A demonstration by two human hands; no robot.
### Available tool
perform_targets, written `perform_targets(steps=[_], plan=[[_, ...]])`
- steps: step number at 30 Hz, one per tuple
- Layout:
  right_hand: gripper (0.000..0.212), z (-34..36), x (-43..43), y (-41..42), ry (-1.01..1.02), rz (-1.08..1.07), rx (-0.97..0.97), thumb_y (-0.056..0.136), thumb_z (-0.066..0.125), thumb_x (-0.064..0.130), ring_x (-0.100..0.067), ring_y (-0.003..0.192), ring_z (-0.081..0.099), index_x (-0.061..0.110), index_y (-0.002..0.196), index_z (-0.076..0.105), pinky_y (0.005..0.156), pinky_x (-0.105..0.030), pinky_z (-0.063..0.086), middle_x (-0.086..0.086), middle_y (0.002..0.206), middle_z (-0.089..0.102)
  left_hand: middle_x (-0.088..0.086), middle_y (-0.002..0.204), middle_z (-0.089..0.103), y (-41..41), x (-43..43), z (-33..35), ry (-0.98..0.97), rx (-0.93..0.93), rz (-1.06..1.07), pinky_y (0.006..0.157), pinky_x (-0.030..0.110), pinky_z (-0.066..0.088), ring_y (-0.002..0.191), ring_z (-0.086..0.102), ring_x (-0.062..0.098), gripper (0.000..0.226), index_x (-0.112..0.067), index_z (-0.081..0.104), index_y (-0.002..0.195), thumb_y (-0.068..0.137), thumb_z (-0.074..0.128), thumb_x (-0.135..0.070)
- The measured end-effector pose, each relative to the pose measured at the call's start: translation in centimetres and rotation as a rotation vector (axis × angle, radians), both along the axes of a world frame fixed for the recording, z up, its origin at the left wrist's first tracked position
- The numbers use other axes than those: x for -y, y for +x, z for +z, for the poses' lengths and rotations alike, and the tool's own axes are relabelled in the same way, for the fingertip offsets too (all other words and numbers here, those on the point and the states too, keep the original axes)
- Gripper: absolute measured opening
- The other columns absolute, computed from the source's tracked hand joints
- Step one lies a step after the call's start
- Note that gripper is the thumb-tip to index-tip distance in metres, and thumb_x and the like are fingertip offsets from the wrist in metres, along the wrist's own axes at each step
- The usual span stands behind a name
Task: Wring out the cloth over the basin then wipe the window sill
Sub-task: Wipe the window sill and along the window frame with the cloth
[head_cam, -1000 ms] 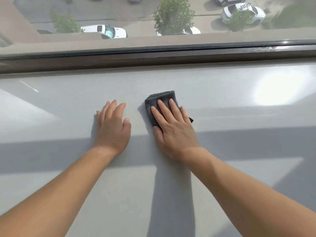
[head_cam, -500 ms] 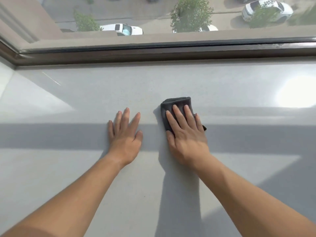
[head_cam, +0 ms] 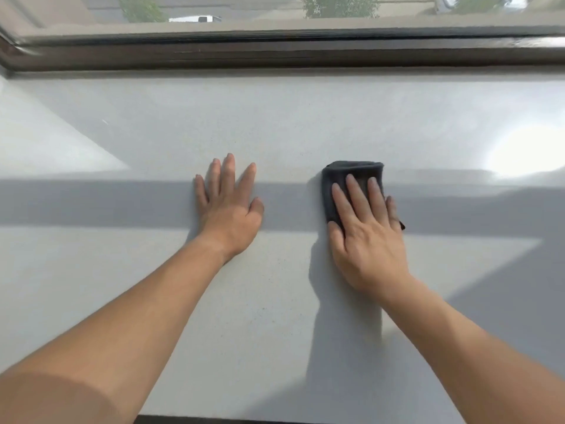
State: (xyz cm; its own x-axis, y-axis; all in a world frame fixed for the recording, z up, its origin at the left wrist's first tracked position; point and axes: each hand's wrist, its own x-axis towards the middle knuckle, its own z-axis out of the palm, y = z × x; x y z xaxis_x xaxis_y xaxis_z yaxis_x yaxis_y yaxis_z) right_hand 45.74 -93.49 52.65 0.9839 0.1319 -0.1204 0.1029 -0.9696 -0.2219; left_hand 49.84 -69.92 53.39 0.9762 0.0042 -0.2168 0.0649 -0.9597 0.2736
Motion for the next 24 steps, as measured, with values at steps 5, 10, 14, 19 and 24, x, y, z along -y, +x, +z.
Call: perform_targets(steps=[5,10,14,19,24], plan=[[0.065,0.2,-2.9,-1.6,0.003,-0.248,-0.002,0.098,0.03,0.041,-0.028,0.155,-0.005,0.027,0.16,0.013,0.124,-0.052,0.002,0.002,0.169,0.004,0.007,0.166,0.012,-4.4,-0.1,0.9,-0.116,0.106,-0.01,0.122,0.045,-0.011,0.153,-0.002,0.021,0.062,-0.021,0.03,0.153,0.093,0.032,-0.037],[0.064,0.0,-4.3,-9.4,-0.023,0.192,0.002,0.096,0.037,0.042,-0.028,0.155,0.009,0.028,0.158,0.025,0.123,-0.053,0.012,0.002,0.166,0.02,0.006,0.167,0.003,-12.1,-0.1,0.6,-0.009,0.025,-0.021,0.122,0.048,-0.009,0.153,-0.009,0.021,0.063,-0.026,0.021,0.155,0.095,0.028,-0.041],[0.065,0.2,0.0,-6.6,-0.046,-0.055,-0.033,0.097,0.026,0.047,-0.023,0.155,-0.003,0.031,0.159,0.018,0.124,-0.051,0.006,0.006,0.168,0.008,0.007,0.166,-0.011,-13.3,-0.3,-0.3,0.122,0.02,-0.085,0.122,0.051,-0.009,0.152,-0.018,0.024,0.066,-0.025,0.003,0.158,0.098,0.016,-0.046],[0.064,0.1,-6.5,-10.8,-0.026,-0.144,0.037,0.099,0.03,0.047,-0.028,0.155,0.0,0.026,0.159,0.019,0.124,-0.054,0.007,0.0,0.168,0.01,0.009,0.167,-0.008,-13.3,-0.3,-0.7,0.156,0.025,-0.088,0.121,0.054,-0.005,0.152,-0.015,0.026,0.066,-0.025,0.003,0.158,0.097,0.015,-0.047],[0.061,0.0,-1.7,-14.1,-0.03,0.071,0.065,0.096,0.039,0.041,-0.029,0.154,0.015,0.027,0.155,0.033,0.12,-0.058,0.019,0.0,0.165,0.025,0.008,0.166,-0.012,-13.3,-0.5,-0.4,0.138,0.01,-0.092,0.121,0.054,-0.007,0.152,-0.018,0.025,0.066,-0.026,0.0,0.158,0.098,0.014,-0.048]])
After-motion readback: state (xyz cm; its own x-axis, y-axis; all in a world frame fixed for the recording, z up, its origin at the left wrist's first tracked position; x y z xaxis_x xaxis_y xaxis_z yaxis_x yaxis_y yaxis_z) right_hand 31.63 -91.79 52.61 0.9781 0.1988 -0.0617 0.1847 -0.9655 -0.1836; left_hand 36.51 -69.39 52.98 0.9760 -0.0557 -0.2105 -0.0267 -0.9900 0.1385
